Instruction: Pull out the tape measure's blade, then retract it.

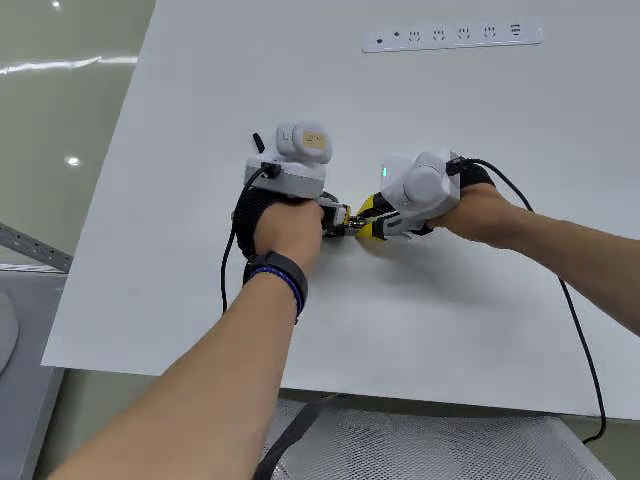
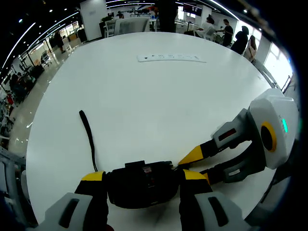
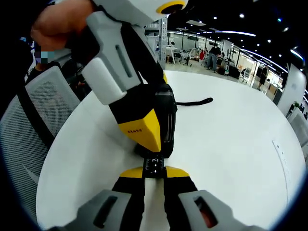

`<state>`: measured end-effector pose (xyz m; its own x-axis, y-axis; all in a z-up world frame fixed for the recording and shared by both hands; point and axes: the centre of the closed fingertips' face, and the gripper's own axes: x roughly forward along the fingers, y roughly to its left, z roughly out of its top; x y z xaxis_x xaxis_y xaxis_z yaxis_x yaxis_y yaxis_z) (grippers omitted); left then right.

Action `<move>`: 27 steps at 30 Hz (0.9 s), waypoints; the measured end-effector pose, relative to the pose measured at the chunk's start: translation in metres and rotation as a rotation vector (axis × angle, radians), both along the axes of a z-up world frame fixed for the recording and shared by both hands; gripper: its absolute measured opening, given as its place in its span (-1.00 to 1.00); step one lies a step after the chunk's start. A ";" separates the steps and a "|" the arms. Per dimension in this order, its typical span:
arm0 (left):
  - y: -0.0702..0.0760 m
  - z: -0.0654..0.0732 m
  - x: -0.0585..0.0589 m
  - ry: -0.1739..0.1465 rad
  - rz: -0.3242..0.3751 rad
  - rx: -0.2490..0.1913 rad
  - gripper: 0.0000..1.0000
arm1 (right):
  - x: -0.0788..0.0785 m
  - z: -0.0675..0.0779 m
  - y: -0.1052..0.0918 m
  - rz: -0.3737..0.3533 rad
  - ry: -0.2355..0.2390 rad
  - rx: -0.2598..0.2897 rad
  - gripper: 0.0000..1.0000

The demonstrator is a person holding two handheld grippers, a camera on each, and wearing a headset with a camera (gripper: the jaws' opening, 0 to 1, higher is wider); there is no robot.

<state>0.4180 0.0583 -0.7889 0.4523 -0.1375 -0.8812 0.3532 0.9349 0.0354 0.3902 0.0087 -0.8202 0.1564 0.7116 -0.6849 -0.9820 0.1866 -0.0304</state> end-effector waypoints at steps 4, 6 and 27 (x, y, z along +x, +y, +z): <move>0.000 0.000 0.000 -0.002 0.005 -0.003 0.13 | 0.001 0.000 0.001 -0.002 0.003 0.004 -0.75; 0.000 0.001 0.000 -0.001 0.004 -0.002 0.13 | 0.001 0.000 0.002 0.002 0.001 0.002 -0.75; 0.000 0.001 0.001 -0.022 0.027 -0.020 0.15 | 0.001 0.002 0.002 0.001 0.004 0.004 -0.73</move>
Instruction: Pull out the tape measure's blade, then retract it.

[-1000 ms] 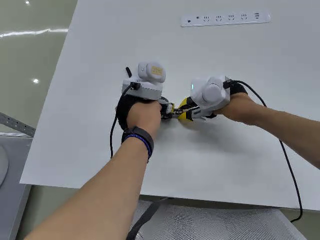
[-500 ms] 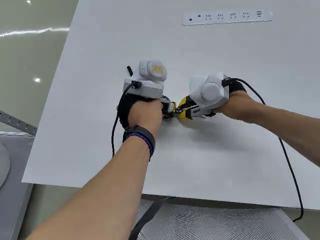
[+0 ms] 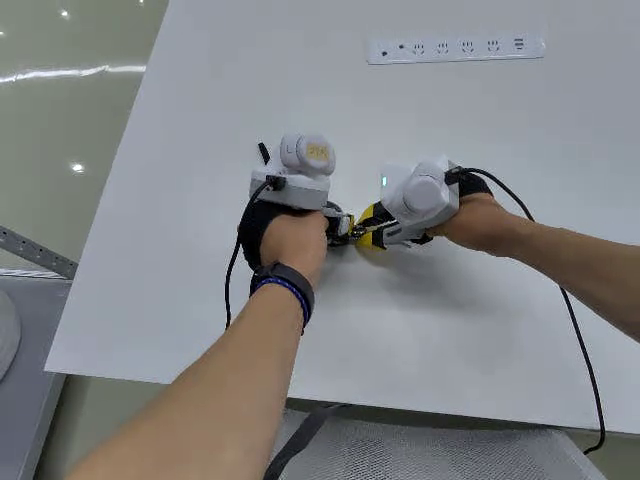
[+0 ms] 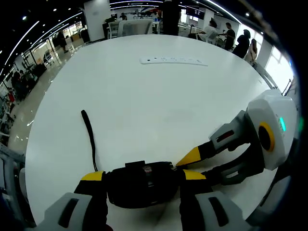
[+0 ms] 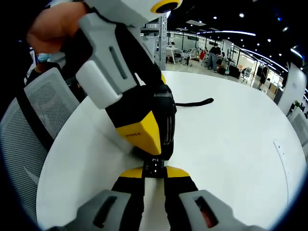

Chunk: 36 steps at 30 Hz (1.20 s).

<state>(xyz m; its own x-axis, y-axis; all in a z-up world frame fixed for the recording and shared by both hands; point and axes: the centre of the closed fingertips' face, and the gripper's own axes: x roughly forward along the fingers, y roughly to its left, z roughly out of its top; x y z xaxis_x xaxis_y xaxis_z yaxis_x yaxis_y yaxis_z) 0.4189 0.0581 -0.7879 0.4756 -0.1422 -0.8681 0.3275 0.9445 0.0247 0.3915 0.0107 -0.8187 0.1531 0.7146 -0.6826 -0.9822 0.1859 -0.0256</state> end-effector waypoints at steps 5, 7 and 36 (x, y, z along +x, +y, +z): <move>0.000 0.000 0.001 -0.004 0.003 -0.003 0.15 | 0.001 -0.001 -0.001 -0.004 -0.013 -0.008 -0.70; 0.000 0.000 0.002 -0.007 0.006 -0.004 0.16 | 0.001 -0.001 -0.001 -0.012 -0.016 -0.009 -0.70; 0.005 0.012 -0.002 -0.023 -0.015 -0.050 0.07 | -0.007 -0.006 -0.030 -0.131 0.033 -0.036 -0.56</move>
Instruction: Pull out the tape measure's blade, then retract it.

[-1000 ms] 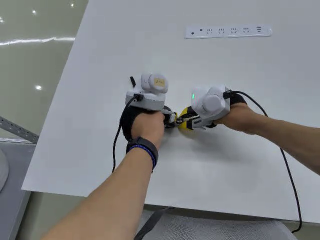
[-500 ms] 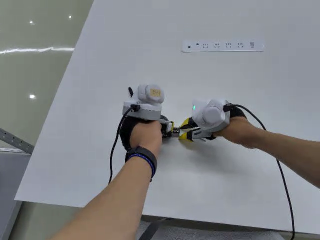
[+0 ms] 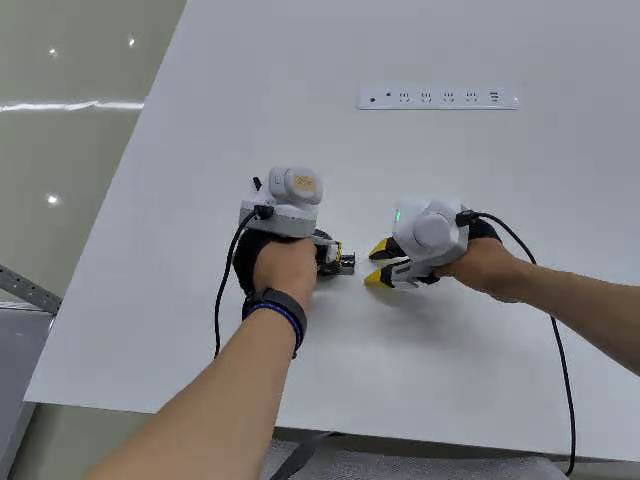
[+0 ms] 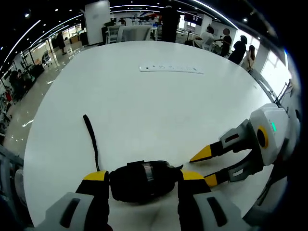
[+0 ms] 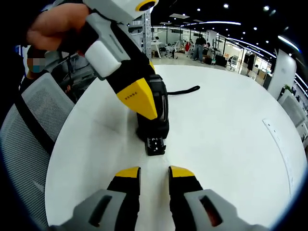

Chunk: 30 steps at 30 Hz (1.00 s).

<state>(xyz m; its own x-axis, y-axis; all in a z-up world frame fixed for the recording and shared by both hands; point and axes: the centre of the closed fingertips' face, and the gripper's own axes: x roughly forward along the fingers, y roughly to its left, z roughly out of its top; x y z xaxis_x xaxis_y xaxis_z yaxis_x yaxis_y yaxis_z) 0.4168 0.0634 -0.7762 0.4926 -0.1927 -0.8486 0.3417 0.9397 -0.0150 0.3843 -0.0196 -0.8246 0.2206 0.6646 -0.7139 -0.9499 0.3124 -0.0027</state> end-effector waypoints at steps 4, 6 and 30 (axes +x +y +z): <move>0.005 0.009 0.001 -0.016 -0.007 -0.030 0.06 | -0.005 0.003 -0.010 -0.017 0.001 -0.018 -0.51; 0.006 0.011 0.000 -0.019 -0.011 -0.036 0.06 | -0.004 0.005 -0.014 -0.033 0.001 -0.015 -0.49; 0.039 0.039 -0.010 -0.077 -0.081 -0.094 0.15 | -0.006 0.043 -0.057 -0.254 0.034 0.064 -0.29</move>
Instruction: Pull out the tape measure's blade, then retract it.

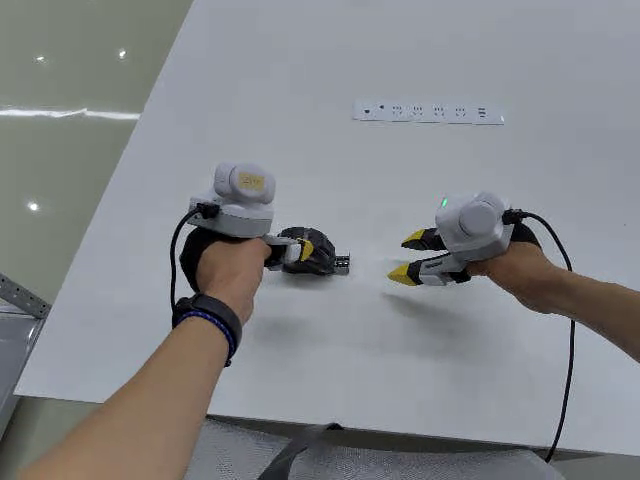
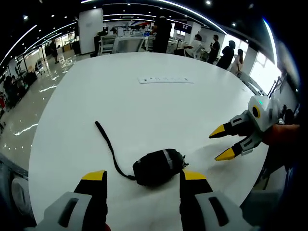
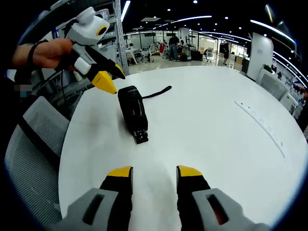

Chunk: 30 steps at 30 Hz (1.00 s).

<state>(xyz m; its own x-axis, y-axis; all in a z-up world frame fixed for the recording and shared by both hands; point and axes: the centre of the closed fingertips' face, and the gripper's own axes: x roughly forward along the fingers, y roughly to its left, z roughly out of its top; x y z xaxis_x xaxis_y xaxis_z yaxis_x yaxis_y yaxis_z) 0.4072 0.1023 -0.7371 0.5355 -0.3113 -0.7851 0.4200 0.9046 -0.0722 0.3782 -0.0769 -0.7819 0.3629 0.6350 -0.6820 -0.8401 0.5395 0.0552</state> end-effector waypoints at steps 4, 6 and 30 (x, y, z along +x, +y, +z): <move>0.009 0.002 0.000 -0.041 -0.058 0.023 0.17 | -0.006 0.004 -0.007 -0.017 -0.001 0.004 -0.26; 0.014 0.002 -0.001 -0.047 -0.057 0.016 0.17 | -0.010 0.005 -0.011 -0.017 -0.001 0.001 -0.25; 0.033 0.020 -0.029 -0.143 -0.154 -0.080 0.35 | -0.038 0.019 -0.053 -0.267 -0.021 0.070 0.06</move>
